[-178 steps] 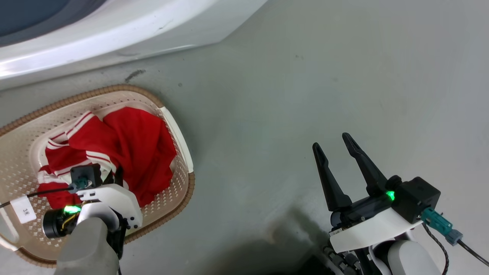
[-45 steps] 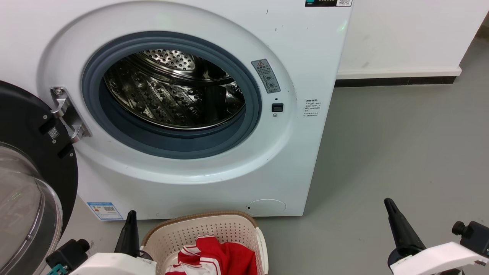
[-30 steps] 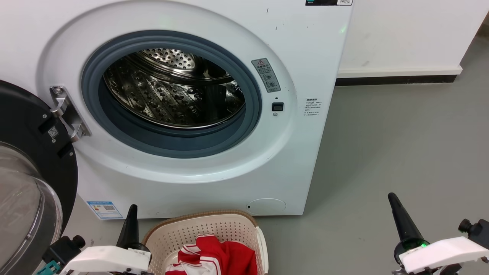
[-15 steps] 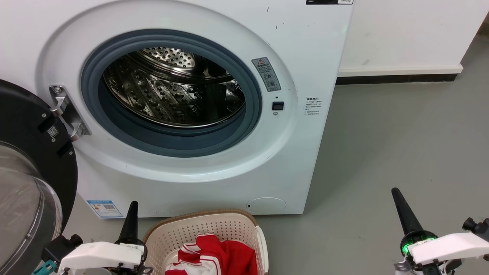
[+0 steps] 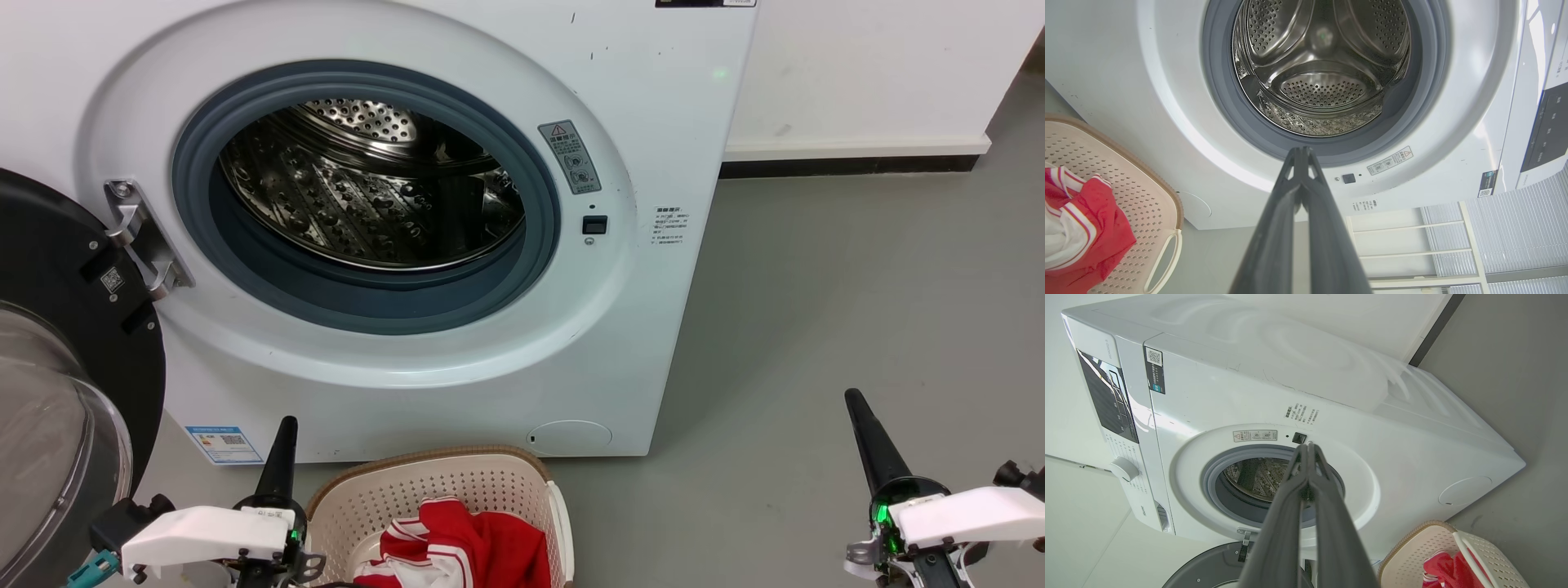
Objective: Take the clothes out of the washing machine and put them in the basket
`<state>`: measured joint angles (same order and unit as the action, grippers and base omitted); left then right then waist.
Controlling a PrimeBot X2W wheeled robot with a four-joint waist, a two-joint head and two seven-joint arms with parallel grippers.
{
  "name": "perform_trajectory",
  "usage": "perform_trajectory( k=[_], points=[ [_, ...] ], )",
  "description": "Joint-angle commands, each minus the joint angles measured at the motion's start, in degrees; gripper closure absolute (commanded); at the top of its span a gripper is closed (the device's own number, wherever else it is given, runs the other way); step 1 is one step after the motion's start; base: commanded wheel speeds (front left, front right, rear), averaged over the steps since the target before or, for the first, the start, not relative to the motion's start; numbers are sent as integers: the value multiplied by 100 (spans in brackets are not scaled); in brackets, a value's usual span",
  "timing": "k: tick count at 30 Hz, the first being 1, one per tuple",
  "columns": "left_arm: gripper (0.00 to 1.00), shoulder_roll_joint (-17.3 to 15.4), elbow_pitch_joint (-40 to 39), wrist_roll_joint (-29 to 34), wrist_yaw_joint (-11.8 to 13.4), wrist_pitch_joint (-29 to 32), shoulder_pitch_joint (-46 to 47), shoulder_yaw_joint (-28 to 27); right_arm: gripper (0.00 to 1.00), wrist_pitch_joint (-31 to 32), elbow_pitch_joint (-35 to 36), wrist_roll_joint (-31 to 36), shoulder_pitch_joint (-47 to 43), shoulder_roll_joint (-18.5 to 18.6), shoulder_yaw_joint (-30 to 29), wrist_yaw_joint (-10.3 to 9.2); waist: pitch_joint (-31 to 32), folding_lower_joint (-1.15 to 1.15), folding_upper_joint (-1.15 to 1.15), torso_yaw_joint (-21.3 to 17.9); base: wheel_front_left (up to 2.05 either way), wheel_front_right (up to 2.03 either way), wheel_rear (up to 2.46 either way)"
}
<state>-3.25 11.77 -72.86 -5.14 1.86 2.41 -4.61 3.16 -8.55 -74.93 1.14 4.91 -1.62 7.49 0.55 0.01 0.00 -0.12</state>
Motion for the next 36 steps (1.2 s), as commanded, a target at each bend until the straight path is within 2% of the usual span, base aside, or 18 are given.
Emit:
perform_trajectory(
  k=[1, 36],
  points=[
    [100, -2, -10, -98, -49, 21, 108, -34, 100, 22, -7, -113, 127, 24, -23, 1, -1, 0, 0, 0, 0, 0, 0],
    [100, 35, 210, -1720, -227, 420, 387, -188, 100, 133, -482, -1716, 487, -24, -223, 0, -61, -1, 0, 10, 0, 0, 0]
  ],
)
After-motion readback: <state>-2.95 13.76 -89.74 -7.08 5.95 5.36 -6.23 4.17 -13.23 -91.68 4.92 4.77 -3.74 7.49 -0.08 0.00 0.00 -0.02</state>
